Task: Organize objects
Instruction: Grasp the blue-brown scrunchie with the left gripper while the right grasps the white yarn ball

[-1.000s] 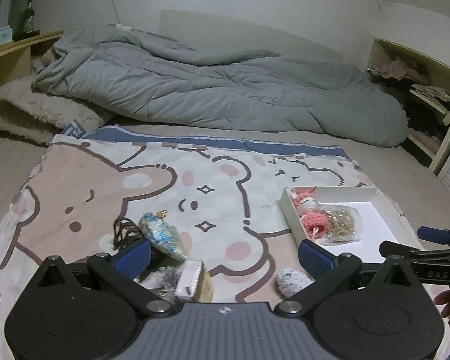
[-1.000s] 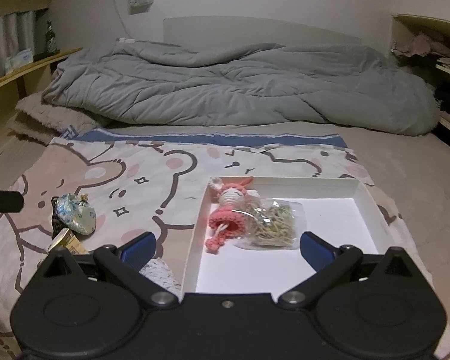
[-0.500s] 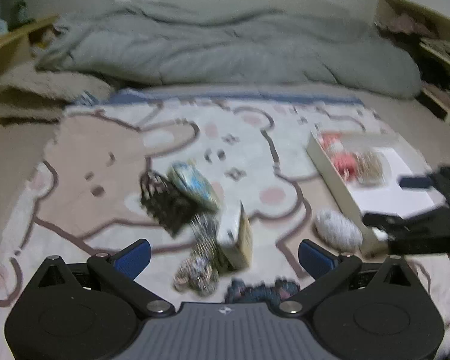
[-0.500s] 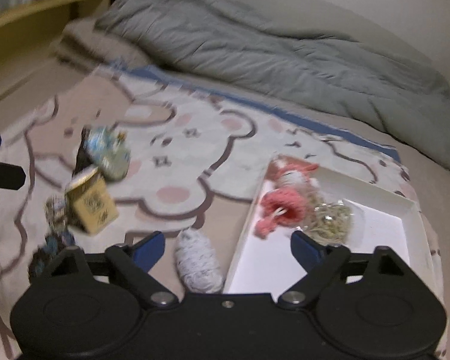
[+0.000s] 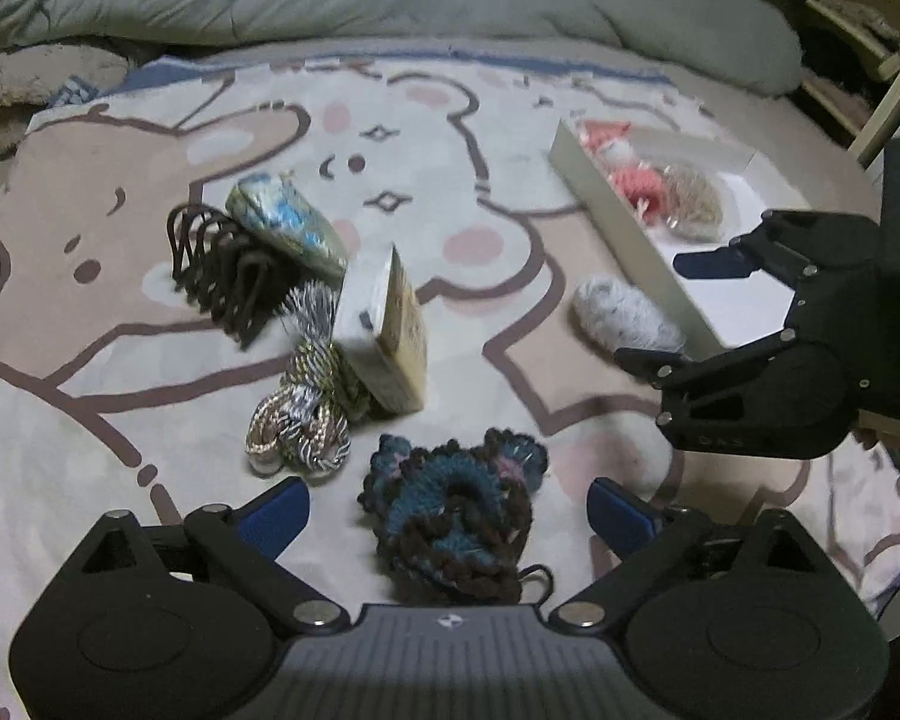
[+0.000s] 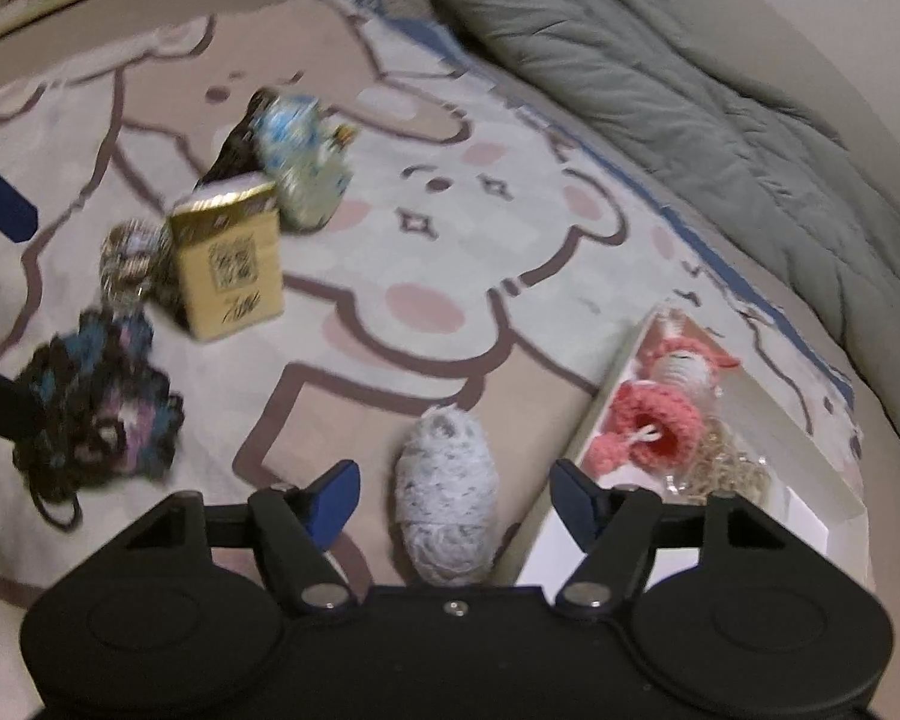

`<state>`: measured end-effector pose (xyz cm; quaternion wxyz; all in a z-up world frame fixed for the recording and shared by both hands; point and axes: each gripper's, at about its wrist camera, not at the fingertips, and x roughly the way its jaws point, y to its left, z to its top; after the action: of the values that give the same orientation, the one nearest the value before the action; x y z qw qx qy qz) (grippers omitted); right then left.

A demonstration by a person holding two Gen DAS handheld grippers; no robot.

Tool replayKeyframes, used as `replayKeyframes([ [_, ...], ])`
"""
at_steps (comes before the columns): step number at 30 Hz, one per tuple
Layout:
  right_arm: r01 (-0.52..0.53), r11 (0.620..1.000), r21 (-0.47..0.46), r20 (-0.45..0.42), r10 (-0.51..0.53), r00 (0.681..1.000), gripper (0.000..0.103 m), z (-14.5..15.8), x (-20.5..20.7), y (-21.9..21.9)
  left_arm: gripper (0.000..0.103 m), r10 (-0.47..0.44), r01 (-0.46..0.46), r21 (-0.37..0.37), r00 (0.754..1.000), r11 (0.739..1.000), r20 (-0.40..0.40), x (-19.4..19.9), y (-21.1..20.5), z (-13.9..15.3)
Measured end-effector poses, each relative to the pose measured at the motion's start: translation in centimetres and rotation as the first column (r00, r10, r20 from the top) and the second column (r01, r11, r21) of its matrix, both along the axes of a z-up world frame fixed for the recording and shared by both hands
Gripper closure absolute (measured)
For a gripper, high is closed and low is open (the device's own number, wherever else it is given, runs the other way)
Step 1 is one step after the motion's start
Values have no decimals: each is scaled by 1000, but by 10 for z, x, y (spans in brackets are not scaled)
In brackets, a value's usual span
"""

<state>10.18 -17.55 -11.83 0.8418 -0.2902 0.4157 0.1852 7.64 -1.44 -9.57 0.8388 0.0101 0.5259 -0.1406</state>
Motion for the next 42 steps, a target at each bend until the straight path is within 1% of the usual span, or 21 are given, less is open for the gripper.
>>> replayKeyframes([
  [3, -24, 999, -30, -26, 23, 999, 36, -9, 1, 4, 7, -7, 8, 37, 1000, 999, -20, 5, -3, -8],
  [4, -26, 999, -44, -32, 25, 999, 36, -12, 2, 6, 9, -10, 11, 42, 1000, 999, -30, 8, -2, -11],
  [6, -31, 996, -82, -34, 28, 999, 37, -17, 3, 9, 11, -14, 16, 38, 998, 999, -55, 12, -2, -18],
  [8, -32, 995, -97, -35, 28, 999, 39, -20, 4, 9, 15, -14, 18, 44, 997, 999, -80, 16, -2, -25],
  [10, -23, 994, -102, -51, 18, 999, 47, -23, 6, 9, 17, -15, 21, 56, 995, 998, -95, 20, -3, -32],
  [13, -10, 992, -129, -71, 1, 997, 48, -28, 8, 12, 20, -18, 24, 51, 993, 998, -114, 24, -5, -39],
  [16, -17, 988, -151, -79, 5, 997, 48, -33, 8, 16, 24, -37, 43, 47, 993, 998, -115, 24, -10, -43],
  [18, -4, 987, -158, -83, -9, 997, 48, -35, 9, 17, 28, -55, 62, 50, 991, 997, -125, 23, -15, -46],
  [19, 3, 987, -161, -81, -16, 997, 48, -36, 10, 16, 33, -62, 69, 51, 989, 996, -135, 22, -16, -47],
  [20, 9, 987, -163, -76, -21, 997, 48, -37, 11, 16, 43, -70, 78, 49, 987, 996, -144, 22, -17, -48],
  [21, 9, 986, -166, -75, -22, 997, 49, -39, 11, 16, 45, -81, 89, 44, 985, 995, -151, 21, -19, -49],
  [24, 6, 984, -178, -73, -20, 997, 61, -41, 10, 17, 49, -116, 127, 68, 982, 990, -146, 18, -26, -48],
  [25, 11, 982, -188, -70, -25, 997, 62, -41, 11, 17, 50, -121, 133, 69, 982, 989, -147, 17, -27, -47],
  [29, 48, 988, -146, -93, -62, 994, 65, -32, 13, 11, 52, -115, 126, 67, 983, 990, -144, 16, -26, -45],
  [34, 73, 993, -91, -94, -82, 992, 65, -19, 8, 5, 54, -87, 94, 50, 988, 994, -128, 17, -19, -37],
  [37, 109, 994, -28, -87, -111, 990, 65, -6, 5, -1, 54, -62, 66, 38, 993, 997, -103, 17, -15, -27],
  [42, 166, 984, 61, -71, -162, 984, 65, 13, 3, -14, 54, -19, 19, -5, 999, 1000, -49, 17, -11, -7],
])
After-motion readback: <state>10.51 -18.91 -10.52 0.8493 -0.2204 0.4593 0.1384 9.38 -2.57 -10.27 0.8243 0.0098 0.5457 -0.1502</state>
